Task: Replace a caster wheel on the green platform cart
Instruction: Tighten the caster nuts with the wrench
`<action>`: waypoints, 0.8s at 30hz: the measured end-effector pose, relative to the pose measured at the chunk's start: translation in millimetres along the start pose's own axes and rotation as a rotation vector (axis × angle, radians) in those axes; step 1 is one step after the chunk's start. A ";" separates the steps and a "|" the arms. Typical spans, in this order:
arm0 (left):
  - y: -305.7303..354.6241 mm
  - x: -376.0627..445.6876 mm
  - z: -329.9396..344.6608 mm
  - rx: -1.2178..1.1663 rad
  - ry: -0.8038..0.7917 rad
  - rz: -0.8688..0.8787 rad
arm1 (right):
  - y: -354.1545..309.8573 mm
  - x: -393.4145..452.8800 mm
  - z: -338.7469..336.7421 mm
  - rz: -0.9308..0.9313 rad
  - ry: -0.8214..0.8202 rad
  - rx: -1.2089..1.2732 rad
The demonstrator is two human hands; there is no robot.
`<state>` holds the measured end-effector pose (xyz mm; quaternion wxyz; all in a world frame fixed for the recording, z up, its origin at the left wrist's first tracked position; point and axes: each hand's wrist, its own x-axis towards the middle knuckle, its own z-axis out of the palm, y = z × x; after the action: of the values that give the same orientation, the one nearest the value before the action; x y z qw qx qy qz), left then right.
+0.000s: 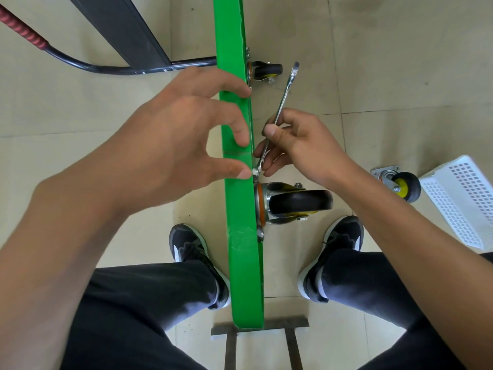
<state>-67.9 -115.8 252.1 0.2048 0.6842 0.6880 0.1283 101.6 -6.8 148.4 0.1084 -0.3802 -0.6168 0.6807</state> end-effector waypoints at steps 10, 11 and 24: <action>-0.3 1.6 -0.8 -0.013 -0.009 0.004 | 6.3 5.3 8.2 0.058 -0.020 0.030; -0.7 1.5 -0.7 -0.013 -0.006 0.007 | 6.1 5.8 8.0 0.070 -0.026 0.032; -1.1 -0.5 0.0 0.002 -0.006 0.005 | 17.3 22.9 3.3 0.555 -0.059 0.309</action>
<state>-68.9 -116.3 251.6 0.2059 0.6864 0.6860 0.1263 89.3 1.0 123.6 -0.0428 -0.4932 -0.3815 0.7806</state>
